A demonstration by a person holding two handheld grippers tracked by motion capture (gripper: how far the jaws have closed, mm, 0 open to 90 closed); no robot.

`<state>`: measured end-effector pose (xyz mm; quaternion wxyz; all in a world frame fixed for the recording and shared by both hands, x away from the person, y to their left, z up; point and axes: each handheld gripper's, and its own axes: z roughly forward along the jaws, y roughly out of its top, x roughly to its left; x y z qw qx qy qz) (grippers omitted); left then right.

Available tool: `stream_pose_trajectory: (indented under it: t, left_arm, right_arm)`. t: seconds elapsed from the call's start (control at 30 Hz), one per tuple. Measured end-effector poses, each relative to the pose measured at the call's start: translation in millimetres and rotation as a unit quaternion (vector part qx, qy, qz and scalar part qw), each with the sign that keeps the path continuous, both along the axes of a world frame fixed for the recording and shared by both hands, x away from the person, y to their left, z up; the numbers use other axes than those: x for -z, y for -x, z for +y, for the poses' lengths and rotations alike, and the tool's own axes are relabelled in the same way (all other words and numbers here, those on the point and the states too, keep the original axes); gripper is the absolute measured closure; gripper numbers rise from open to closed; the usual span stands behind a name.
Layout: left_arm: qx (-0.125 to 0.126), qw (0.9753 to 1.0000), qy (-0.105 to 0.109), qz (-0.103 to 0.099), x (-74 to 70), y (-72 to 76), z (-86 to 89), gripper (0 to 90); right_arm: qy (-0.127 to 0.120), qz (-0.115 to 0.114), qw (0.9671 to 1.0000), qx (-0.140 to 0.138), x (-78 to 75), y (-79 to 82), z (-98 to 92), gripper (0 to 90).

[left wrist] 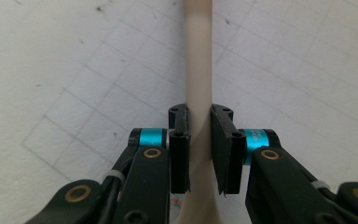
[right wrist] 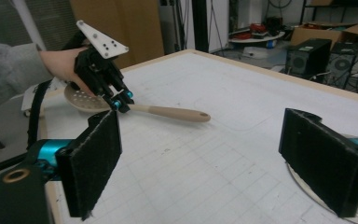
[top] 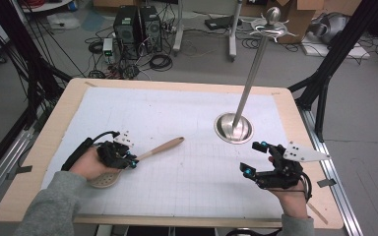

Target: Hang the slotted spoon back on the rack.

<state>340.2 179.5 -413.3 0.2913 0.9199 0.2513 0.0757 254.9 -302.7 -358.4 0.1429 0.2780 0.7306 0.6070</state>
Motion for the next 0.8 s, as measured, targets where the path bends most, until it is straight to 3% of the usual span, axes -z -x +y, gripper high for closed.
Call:
stream_pose_trajectory:
  t: [0.17,0.57,0.67,0.8]
  left_arm:
    - [-0.013,0.9995,0.030,-0.002,-7.8,1.2,4.3,77.7]
    - [-0.015,0.9984,0.050,-0.021,-24.0,2.9,-1.6,77.7]
    - [-0.021,0.9971,0.069,-0.024,-29.6,2.1,-3.0,77.7]
    - [-0.026,0.9962,0.077,-0.030,-38.8,0.9,-4.2,77.7]
  right_arm:
    - [-0.003,-0.002,1.0000,0.005,-0.3,0.1,-2.1,11.1]
    - [-0.003,-0.006,1.0000,0.001,-1.3,0.6,-2.5,10.9]
    - [-0.005,-0.008,1.0000,0.002,-1.8,0.8,-3.3,10.9]
    - [-0.006,-0.007,0.9999,0.005,-1.9,1.3,-5.0,10.8]
